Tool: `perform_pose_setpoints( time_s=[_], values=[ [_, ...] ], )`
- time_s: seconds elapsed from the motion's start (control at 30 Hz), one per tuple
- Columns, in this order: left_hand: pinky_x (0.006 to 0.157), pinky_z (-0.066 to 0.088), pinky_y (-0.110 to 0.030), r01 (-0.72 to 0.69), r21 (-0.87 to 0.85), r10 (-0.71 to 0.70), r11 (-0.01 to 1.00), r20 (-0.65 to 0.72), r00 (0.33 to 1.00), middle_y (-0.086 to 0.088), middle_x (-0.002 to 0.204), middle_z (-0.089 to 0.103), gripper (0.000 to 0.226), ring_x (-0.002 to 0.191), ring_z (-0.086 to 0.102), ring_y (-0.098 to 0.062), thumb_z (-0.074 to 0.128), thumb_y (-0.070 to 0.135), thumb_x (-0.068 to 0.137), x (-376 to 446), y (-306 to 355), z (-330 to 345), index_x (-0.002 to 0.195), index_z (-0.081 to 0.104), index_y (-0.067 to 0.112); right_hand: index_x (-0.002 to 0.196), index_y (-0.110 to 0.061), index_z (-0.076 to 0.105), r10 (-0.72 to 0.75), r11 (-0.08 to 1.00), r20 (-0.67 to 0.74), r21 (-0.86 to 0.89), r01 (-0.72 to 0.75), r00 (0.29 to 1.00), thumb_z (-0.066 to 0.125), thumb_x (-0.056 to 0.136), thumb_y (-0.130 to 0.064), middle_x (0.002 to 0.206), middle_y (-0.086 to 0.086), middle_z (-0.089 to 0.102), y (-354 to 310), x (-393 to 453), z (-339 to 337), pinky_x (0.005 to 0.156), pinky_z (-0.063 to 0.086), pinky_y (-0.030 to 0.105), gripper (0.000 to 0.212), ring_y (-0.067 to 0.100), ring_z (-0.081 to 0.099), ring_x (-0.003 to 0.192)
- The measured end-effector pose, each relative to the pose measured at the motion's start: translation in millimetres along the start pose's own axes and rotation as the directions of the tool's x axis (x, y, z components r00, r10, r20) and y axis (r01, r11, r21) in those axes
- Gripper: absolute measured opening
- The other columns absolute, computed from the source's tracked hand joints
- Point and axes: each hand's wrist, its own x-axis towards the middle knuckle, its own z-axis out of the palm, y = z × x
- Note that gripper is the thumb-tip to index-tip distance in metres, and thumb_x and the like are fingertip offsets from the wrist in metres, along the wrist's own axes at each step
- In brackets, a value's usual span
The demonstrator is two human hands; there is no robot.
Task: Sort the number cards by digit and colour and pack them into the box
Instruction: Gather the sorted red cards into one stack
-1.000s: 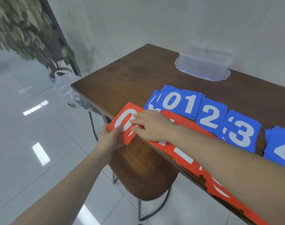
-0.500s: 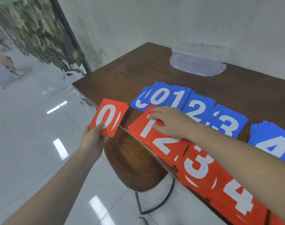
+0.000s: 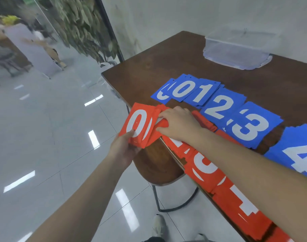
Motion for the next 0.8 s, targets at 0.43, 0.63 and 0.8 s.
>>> perform_pose_setpoints(
  time_s=[0.43, 0.63, 0.8],
  values=[
    [0.085, 0.061, -0.050, -0.117, -0.076, 0.106, 0.990, -0.135, 0.985, -0.009, 0.124, 0.067, 0.047, 0.103, 0.072, -0.032, 0.068, 0.011, 0.095, -1.9, -4.3, -14.4, 0.137, 0.050, 0.019, 0.125, -0.028, 0.062, 0.091, 0.979, -0.048, 0.190, -0.081, 0.995, 0.058, 0.098, -0.037, 0.131, -0.009, 0.058, 21.0, -54.1, -37.3, 0.104, 0.045, 0.037, 0.029, 0.012, 0.050, 0.126],
    [0.082, 0.062, -0.045, 0.026, -0.226, -0.027, 0.974, -0.003, 1.000, -0.012, 0.116, 0.073, 0.033, 0.099, 0.074, -0.032, 0.066, 0.010, 0.096, -11.1, -7.7, -25.7, 0.128, 0.060, 0.009, 0.126, -0.031, 0.067, 0.169, 0.986, 0.033, -0.016, -0.168, 0.985, 0.051, 0.099, -0.039, 0.132, -0.011, 0.062, 14.0, -85.4, -27.9, 0.103, 0.045, 0.039, 0.033, 0.016, 0.051, 0.122],
    [0.074, 0.064, -0.040, 0.150, -0.263, -0.137, 0.953, 0.067, 0.988, -0.011, 0.106, 0.077, 0.025, 0.093, 0.076, -0.028, 0.065, 0.014, 0.097, -16.3, -16.9, -27.8, 0.122, 0.060, 0.009, 0.135, -0.038, 0.061, 0.160, 0.984, 0.048, -0.084, -0.156, 0.986, 0.051, 0.098, -0.042, 0.137, -0.014, 0.058, -25.3, -87.3, -16.3, 0.115, 0.031, 0.050, 0.039, 0.020, 0.047, 0.132]
  ],
)
